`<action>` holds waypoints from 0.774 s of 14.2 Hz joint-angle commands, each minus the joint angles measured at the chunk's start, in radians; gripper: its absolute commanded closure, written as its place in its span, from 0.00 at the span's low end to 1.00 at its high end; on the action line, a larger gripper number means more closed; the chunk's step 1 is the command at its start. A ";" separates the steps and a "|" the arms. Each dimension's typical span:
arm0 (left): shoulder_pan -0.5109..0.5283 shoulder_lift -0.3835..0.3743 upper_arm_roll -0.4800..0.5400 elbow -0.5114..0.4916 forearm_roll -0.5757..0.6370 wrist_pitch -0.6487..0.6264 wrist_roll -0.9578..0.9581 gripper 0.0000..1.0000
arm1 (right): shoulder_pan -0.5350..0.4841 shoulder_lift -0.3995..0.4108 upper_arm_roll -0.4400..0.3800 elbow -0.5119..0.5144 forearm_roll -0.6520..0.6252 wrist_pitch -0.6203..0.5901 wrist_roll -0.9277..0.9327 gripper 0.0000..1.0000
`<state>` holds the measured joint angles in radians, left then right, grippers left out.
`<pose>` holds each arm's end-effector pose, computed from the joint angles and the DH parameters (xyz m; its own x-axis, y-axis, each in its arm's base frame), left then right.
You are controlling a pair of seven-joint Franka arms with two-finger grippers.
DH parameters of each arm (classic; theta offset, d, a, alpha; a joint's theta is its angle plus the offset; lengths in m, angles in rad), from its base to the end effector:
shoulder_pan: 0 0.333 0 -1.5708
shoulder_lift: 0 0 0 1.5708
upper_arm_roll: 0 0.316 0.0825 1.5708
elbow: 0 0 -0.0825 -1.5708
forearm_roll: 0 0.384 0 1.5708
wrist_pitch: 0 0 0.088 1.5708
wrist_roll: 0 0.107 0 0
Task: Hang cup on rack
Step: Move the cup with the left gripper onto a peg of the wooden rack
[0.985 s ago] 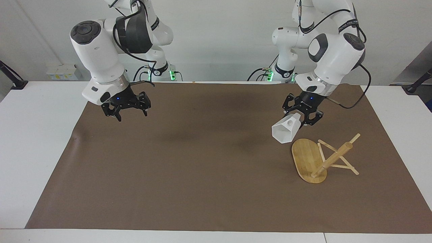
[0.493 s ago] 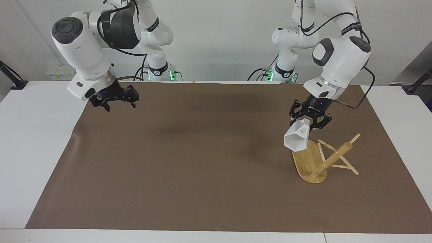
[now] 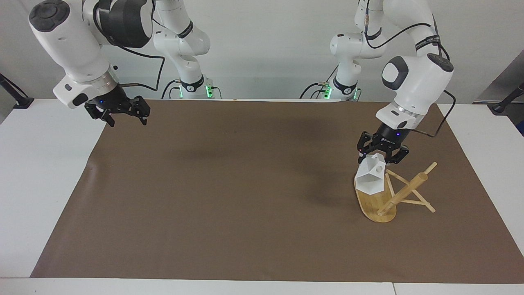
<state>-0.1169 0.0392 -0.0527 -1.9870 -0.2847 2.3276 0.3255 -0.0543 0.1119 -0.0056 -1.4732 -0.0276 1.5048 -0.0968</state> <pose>0.5828 -0.1044 0.4753 0.8985 -0.2791 0.3387 -0.3456 -0.9257 0.1540 0.5803 -0.0377 0.6011 0.9960 0.0352 -0.0825 0.0370 -0.9991 0.0203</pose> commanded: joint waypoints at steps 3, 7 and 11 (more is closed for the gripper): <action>0.034 0.019 -0.009 -0.006 -0.008 0.032 -0.045 1.00 | -0.019 -0.063 0.003 -0.013 -0.005 -0.012 0.029 0.00; 0.043 0.024 -0.007 -0.006 -0.115 0.027 -0.101 1.00 | -0.018 -0.089 -0.023 -0.056 -0.005 -0.003 0.031 0.00; 0.045 0.025 -0.007 -0.006 -0.165 0.029 -0.206 1.00 | -0.019 -0.103 -0.025 -0.076 -0.005 0.012 0.031 0.00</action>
<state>-0.0831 0.0624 -0.0530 -1.9866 -0.4166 2.3406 0.1648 -0.0631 0.0440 -0.0373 -1.5083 -0.0276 1.4986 -0.0826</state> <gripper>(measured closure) 0.308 0.000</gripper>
